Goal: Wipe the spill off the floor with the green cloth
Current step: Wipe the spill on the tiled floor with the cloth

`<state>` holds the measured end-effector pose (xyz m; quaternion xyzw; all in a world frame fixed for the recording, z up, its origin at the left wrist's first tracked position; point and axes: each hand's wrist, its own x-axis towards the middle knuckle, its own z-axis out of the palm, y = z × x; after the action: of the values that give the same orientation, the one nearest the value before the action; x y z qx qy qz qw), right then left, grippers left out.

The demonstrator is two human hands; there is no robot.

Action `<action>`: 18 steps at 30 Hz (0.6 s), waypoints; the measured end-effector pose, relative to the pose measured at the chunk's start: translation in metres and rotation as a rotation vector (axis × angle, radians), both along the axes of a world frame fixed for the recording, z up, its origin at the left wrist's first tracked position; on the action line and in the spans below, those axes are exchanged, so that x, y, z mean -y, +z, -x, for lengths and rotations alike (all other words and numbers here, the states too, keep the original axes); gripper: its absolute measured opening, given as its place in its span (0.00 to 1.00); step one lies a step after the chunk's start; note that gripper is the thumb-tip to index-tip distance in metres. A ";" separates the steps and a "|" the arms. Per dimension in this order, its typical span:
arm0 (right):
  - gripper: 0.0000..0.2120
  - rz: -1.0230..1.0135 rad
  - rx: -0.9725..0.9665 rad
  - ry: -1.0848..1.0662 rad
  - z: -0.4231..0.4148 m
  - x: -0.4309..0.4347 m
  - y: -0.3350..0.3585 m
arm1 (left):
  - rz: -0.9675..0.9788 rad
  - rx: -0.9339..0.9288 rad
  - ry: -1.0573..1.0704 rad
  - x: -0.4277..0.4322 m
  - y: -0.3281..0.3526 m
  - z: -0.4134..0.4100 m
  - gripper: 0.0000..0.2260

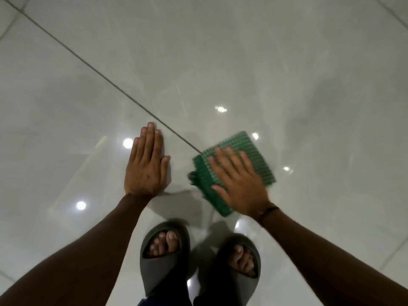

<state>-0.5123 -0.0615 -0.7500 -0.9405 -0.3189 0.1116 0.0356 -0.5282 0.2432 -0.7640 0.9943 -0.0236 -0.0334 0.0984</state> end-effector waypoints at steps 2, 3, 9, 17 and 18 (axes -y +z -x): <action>0.37 0.046 -0.035 -0.122 0.011 0.050 0.002 | 0.016 -0.018 0.010 -0.001 0.001 0.001 0.32; 0.37 0.070 -0.040 -0.241 0.001 0.065 0.003 | 0.026 -0.016 0.023 -0.001 0.001 0.002 0.32; 0.37 0.020 0.084 -0.611 -0.102 -0.007 0.004 | 0.072 0.039 -0.130 0.060 0.007 0.000 0.30; 0.39 0.017 -0.072 -0.259 0.029 0.065 0.013 | 0.029 0.046 -0.114 0.081 0.009 0.000 0.32; 0.39 0.029 -0.055 -0.238 0.026 0.085 0.010 | 0.015 0.058 -0.127 0.082 0.006 0.001 0.32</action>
<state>-0.5380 -0.1466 -0.7397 -0.9687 -0.2024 0.1371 0.0437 -0.5288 0.1612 -0.7577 0.9906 -0.0899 -0.0104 0.1030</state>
